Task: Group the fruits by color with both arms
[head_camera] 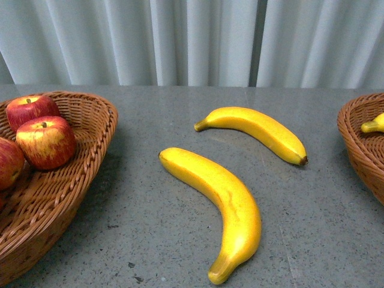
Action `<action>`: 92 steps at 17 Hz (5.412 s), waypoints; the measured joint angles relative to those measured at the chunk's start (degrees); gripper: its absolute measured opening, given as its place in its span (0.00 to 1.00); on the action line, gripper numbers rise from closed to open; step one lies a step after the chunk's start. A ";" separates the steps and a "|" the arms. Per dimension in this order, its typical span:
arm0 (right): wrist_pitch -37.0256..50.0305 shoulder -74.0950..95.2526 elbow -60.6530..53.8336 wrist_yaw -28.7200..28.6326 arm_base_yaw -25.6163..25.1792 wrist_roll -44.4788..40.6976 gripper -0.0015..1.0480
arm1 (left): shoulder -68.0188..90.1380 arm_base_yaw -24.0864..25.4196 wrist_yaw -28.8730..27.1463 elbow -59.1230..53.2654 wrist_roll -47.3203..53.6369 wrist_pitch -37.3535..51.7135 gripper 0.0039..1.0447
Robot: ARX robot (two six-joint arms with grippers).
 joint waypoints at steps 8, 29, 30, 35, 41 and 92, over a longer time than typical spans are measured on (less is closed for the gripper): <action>0.04 0.00 0.00 0.00 0.00 0.00 0.94 | -10.29 0.04 0.00 0.02 0.07 -11.26 0.01; 0.02 0.00 0.00 0.00 0.00 0.02 0.94 | -10.29 0.04 -0.02 0.02 0.17 -11.19 0.94; -0.52 0.57 0.13 -3.43 -1.11 1.75 0.94 | -10.29 0.04 0.00 0.02 0.17 -11.19 0.94; 32.94 44.78 13.97 -11.23 6.47 15.65 0.94 | -10.29 0.04 0.00 0.02 0.20 -11.19 0.94; 29.51 80.78 38.25 -1.97 28.22 14.97 0.94 | -10.29 0.04 0.00 0.02 0.20 -11.19 0.94; 19.96 81.64 33.00 -25.31 -18.51 -23.08 0.38 | -10.29 0.04 0.00 0.02 0.20 -11.19 0.94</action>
